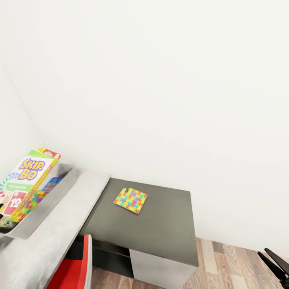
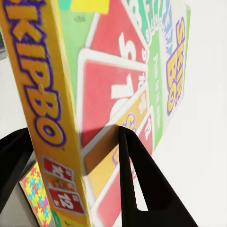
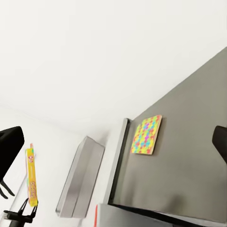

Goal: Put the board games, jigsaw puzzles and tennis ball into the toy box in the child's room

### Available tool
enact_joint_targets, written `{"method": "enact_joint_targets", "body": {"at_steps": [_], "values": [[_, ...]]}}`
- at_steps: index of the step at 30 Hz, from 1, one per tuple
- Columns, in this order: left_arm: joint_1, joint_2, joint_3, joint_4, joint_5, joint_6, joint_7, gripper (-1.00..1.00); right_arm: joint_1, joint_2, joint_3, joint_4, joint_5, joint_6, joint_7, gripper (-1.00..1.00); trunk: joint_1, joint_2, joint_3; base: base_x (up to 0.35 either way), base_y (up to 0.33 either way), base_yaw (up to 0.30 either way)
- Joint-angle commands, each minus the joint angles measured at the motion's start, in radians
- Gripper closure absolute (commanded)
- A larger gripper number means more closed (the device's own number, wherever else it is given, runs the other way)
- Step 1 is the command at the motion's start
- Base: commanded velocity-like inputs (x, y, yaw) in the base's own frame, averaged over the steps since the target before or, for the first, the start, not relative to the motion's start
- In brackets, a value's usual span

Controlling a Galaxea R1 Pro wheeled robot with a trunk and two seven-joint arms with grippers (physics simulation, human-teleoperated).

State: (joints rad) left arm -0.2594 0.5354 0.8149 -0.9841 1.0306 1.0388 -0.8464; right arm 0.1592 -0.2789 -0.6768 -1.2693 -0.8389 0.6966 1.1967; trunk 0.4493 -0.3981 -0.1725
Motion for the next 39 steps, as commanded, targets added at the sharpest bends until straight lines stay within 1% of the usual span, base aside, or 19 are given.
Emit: {"method": "enact_joint_targets", "body": {"at_steps": [1,11,39], "values": [[-0.001,0.000,0.001,0.001,-0.004,0.003,-0.005,1.00,0.000,0.000,0.000,-0.001,-0.006,0.008,-0.001,-1.00,0.001,-0.002,-0.002,0.049,0.052,0.000],[-0.001,0.000,0.001,0.001,-0.004,0.003,-0.005,1.00,0.000,0.000,0.000,-0.001,-0.006,0.008,-0.002,-1.00,0.001,-0.002,-0.002,0.103,0.029,0.000],[-0.001,0.000,0.001,0.001,-0.004,0.003,-0.005,1.00,0.000,0.000,0.000,-0.001,-0.006,0.006,-0.002,-1.00,0.001,-0.002,-0.002,0.003,0.021,0.000]]}}
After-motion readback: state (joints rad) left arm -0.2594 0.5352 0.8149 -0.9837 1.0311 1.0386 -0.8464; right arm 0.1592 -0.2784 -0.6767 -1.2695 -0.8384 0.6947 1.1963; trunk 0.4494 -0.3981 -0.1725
